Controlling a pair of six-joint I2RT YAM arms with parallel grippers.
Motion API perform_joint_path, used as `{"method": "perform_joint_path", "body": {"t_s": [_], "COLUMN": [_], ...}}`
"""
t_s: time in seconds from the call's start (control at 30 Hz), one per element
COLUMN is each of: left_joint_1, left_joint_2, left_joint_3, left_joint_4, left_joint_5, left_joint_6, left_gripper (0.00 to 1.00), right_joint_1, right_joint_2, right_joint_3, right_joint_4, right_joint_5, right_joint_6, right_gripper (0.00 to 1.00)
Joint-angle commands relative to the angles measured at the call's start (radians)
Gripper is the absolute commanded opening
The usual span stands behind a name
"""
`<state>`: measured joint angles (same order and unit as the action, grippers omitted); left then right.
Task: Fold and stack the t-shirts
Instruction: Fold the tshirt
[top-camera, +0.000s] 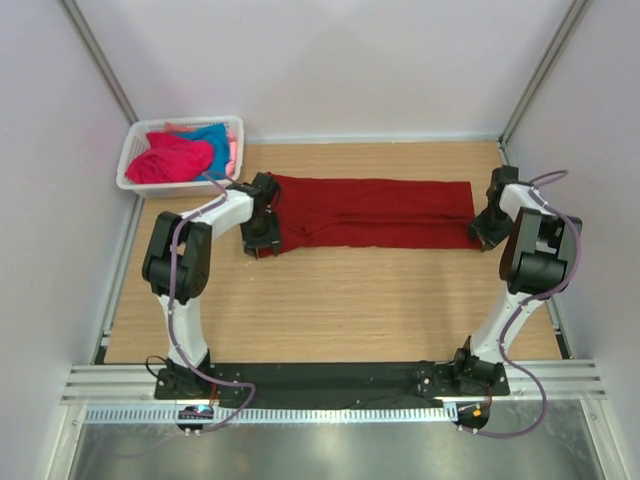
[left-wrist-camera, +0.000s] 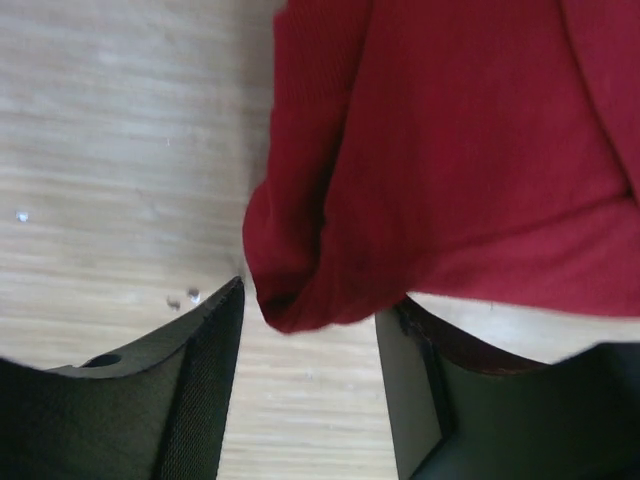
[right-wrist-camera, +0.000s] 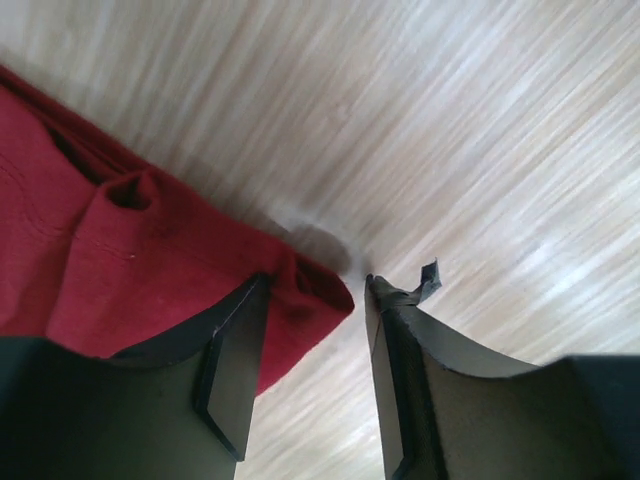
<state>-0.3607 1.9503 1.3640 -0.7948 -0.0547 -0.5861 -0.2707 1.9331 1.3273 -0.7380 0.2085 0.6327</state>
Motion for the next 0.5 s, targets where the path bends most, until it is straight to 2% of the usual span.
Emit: {"method": "perform_joint_path", "body": {"t_s": [0.0,0.03,0.07,0.1,0.13,0.17,0.2,0.27,0.4,0.47], "left_joint_1": [0.002,0.002,0.002,0.002,0.002,0.002,0.002,0.005,0.005,0.003], "left_joint_2": [0.041,0.051,0.062,0.064,0.061,0.052,0.041,0.016,-0.011,-0.020], "left_joint_3": [0.056,0.075,0.087,0.096,0.112,0.116,0.118,0.115,0.080,0.046], "left_joint_4": [0.039,0.028,0.014,-0.022,-0.041,-0.058,-0.081,-0.102,-0.152,-0.167], "left_joint_5": [-0.053,-0.060,-0.092,-0.115,-0.137,-0.189,-0.209,-0.238,-0.199,-0.168], "left_joint_6": [0.022,0.028,0.034,0.046,0.057,0.065,0.089,0.098,0.091,0.082], "left_gripper": [0.52,0.46,0.27,0.17,0.09,0.00,0.00,0.00,0.00,0.16], "right_joint_1": [-0.002,-0.004,-0.005,-0.015,-0.019,-0.027,-0.035,-0.036,-0.036,-0.035], "right_joint_2": [0.033,0.036,0.035,0.033,0.024,0.017,0.009,-0.022,-0.077,-0.103], "right_joint_3": [-0.005,0.000,0.001,0.000,-0.002,-0.002,-0.007,-0.013,-0.066,-0.091], "right_joint_4": [0.075,0.057,0.051,0.040,0.023,0.017,0.011,-0.006,-0.035,-0.038], "right_joint_5": [0.017,0.037,0.051,0.066,0.072,0.077,0.086,0.098,0.086,0.077], "right_joint_6": [0.019,0.021,0.013,0.006,-0.004,-0.027,-0.039,-0.077,-0.096,-0.099], "right_gripper": [0.47,0.36,0.29,0.22,0.09,0.04,0.01,0.01,0.01,0.02]}}
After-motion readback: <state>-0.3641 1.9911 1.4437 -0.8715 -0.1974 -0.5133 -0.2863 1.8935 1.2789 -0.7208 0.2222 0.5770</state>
